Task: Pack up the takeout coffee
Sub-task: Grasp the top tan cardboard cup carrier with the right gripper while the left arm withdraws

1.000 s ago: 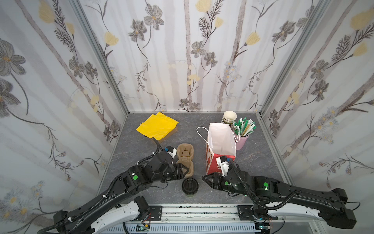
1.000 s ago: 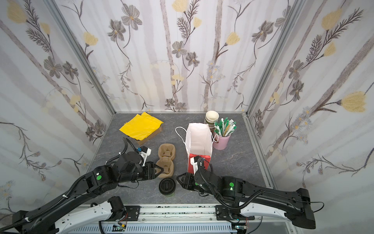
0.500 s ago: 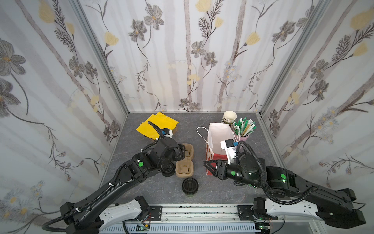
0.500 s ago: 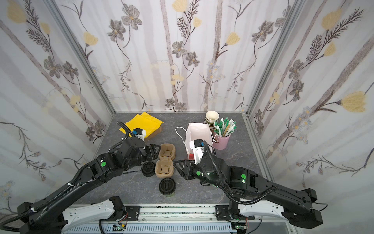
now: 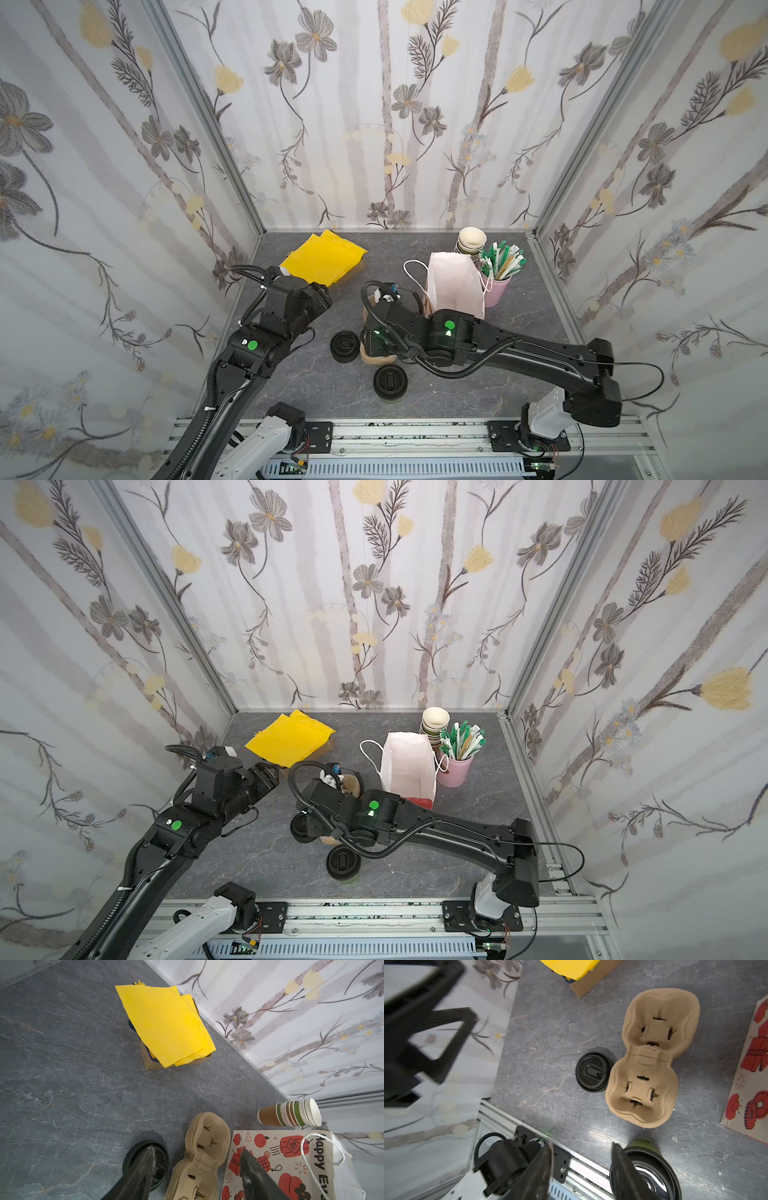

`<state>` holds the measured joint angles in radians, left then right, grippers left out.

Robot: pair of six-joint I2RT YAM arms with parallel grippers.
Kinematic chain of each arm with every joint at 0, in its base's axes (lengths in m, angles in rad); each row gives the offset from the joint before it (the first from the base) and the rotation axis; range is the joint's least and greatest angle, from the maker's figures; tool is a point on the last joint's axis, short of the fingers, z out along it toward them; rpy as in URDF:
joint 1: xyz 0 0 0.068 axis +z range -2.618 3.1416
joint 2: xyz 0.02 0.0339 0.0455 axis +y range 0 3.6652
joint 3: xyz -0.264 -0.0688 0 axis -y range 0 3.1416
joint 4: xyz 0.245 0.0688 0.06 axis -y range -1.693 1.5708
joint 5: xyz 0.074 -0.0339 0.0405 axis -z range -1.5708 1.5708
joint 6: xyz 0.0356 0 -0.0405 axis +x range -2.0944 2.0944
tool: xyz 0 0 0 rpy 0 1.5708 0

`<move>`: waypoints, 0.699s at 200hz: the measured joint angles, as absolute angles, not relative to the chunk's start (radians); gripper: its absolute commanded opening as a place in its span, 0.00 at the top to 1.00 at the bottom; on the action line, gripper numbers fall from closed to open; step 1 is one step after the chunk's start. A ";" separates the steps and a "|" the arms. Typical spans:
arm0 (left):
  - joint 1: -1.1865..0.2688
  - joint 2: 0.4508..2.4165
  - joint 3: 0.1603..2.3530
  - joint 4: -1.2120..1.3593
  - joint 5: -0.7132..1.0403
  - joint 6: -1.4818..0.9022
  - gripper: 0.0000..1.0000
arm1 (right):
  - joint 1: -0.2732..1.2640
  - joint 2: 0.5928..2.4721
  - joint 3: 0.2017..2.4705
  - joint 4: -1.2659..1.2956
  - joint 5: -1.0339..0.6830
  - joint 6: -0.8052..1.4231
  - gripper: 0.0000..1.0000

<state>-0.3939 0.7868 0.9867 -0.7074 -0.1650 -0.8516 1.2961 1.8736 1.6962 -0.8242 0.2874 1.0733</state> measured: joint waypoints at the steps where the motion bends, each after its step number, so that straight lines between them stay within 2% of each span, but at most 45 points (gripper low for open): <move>1: -0.393 0.783 0.984 -0.708 -0.165 -0.854 0.34 | 1.296 1.878 1.700 -0.828 0.289 1.074 0.51; 43: -0.391 0.674 0.889 -0.712 -0.184 -0.903 0.35 | 1.244 2.075 1.858 -0.956 0.332 1.144 0.50; 140: -0.391 0.567 0.760 -0.716 -0.199 -0.955 0.34 | 1.110 2.268 1.935 -0.985 0.320 1.168 0.43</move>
